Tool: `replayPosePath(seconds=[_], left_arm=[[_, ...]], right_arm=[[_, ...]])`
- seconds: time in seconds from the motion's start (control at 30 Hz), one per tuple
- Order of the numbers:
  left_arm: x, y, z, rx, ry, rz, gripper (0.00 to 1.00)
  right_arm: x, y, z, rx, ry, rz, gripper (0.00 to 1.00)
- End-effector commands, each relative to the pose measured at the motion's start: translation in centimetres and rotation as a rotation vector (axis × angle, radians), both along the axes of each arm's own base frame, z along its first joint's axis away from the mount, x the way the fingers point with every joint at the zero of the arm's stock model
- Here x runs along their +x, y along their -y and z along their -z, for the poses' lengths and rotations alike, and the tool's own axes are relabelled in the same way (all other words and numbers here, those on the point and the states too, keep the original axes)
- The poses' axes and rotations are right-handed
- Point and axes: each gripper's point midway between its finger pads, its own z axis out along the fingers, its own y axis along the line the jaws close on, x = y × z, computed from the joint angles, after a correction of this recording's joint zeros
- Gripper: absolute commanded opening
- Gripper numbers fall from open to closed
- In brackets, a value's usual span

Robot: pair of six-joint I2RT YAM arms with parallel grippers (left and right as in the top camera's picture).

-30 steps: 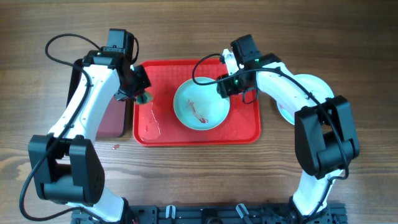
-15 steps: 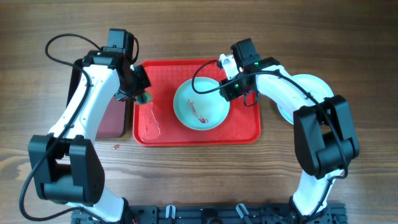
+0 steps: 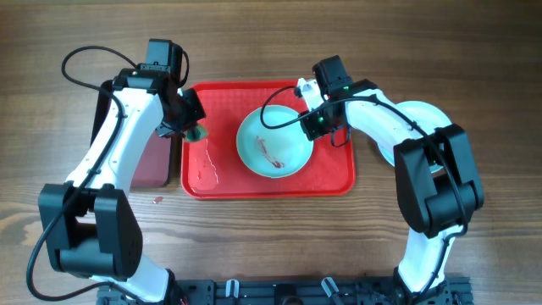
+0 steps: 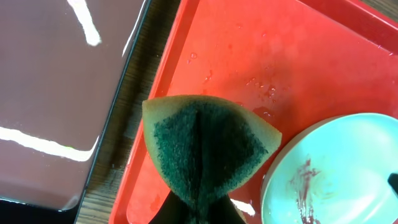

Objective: Clean dirty plates on tray and stack at the side
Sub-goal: 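Drag the blue plate toward the tray center with the right gripper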

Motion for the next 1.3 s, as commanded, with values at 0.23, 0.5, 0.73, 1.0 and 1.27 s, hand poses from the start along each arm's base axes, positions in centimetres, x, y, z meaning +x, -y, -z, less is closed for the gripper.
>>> replayPosePath(seconds=[0.23, 0.5, 0.73, 1.0, 1.27], left_arm=[[0.0, 0.3, 0.0, -0.009, 0.007, 0.02, 0.04], [0.0, 0.3, 0.0, -0.009, 0.007, 0.019, 0.04], [0.1, 1.9, 0.0, -0.011, 0.022, 0.063, 0.04], [-0.7, 5.1, 2.8, 0.001, 0.046, 0.235, 0.04], [1.7, 7.2, 6.8, 0.007, 0.142, 0.497, 0.04]], right_arm=[[-1.7, -2.0, -0.8, 0.111, -0.317, 0.615, 0.04], [-2.5, -3.5, 0.7, 0.096, -0.302, 0.639, 0.28], [-1.0, -4.2, 0.5, 0.138, -0.24, 0.603, 0.04], [-1.2, -4.2, 0.9, 0.131, -0.251, 0.603, 0.04], [-1.3, -4.5, 0.8, 0.146, -0.258, 0.57, 0.04]])
